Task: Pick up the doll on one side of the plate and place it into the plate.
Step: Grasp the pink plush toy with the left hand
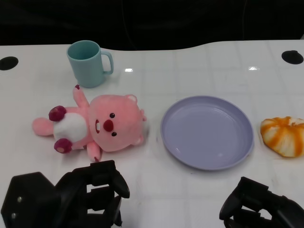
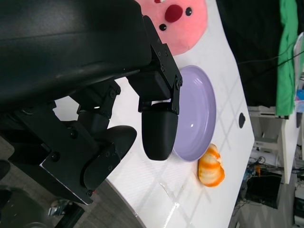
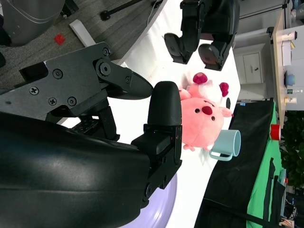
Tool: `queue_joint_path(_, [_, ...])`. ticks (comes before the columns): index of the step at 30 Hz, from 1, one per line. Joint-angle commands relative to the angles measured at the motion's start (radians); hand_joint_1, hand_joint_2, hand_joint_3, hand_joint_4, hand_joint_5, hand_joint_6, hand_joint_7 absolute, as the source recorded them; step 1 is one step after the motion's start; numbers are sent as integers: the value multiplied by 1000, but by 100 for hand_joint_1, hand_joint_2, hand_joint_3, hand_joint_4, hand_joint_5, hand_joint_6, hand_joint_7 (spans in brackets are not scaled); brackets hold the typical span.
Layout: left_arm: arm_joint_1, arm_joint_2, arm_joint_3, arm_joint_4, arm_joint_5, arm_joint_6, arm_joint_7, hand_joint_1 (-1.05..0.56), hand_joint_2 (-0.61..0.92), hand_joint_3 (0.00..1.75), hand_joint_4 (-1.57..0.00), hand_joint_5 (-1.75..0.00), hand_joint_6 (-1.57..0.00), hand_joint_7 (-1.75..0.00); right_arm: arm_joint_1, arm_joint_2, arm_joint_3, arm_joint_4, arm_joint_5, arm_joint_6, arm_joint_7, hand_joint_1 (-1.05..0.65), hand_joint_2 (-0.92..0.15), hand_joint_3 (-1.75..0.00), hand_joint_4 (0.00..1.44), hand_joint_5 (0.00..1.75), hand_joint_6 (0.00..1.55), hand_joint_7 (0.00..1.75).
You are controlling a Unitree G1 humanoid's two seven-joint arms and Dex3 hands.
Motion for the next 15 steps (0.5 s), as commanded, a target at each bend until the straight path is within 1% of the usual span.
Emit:
queue_joint_path(1, [7, 12, 8, 6, 27, -77, -2, -13, 50, 111, -73, -143, -78, -93, 9, -8, 0, -13, 0, -3, -2, -29, -74, -78, 71, 175, 51, 164])
queue_joint_path(2, [7, 17, 6, 5, 41, -96, 1, -13, 52, 104, -71, -138, -77, -86, 9, -9, 2, -13, -2, -3, -2, -28, -74, -78, 71, 175, 52, 164])
queue_joint_path(4, [2, 22, 10, 1, 67, -131, 9, -17, 63, 81, -65, -125, -73, -69, 8, -9, 6, -15, 0, 2, -1, -27, -74, -78, 71, 175, 52, 164])
queue_joint_path(5, [0, 22, 12, 1, 76, -144, 11, -19, 72, 64, -61, -120, -71, -59, 8, -8, 7, -16, 1, 5, -1, -26, -74, -79, 71, 175, 52, 165])
queue_joint_path(6, [-2, 21, 13, 2, 82, -154, 12, -20, 76, 56, -59, -117, -71, -55, 8, -8, 8, -17, 1, 6, -1, -26, -74, -80, 71, 175, 52, 165])
queue_joint_path(7, [-10, 21, 16, -3, 99, -159, 25, -20, 78, 51, -58, -116, -71, -53, 8, -8, 11, -13, -1, 1, 0, -25, -74, -80, 71, 175, 52, 165])
queue_joint_path(8, [-19, 20, 19, -8, 114, -160, 36, -24, 84, 38, -55, -109, -70, -42, 8, -9, 12, -9, -2, -4, 1, -26, -74, -80, 71, 175, 52, 165])
queue_joint_path(9, [-28, 20, 22, -12, 128, -161, 46, -25, 88, 30, -54, -105, -71, -36, 7, -9, 13, -6, -3, -8, 3, -26, -74, -80, 71, 175, 52, 165])
queue_joint_path(11, [-50, 35, 27, -11, 173, -185, 58, -29, 91, 24, -50, -99, -68, -29, 7, -8, 18, -1, -7, -15, 3, -27, -73, -80, 71, 175, 52, 165])
queue_joint_path(15, [-84, 70, 37, 1, 230, -238, 48, -30, 92, 23, -43, -93, -63, -23, 11, -7, 23, -5, -10, -16, 0, -27, -73, -81, 70, 175, 51, 164])
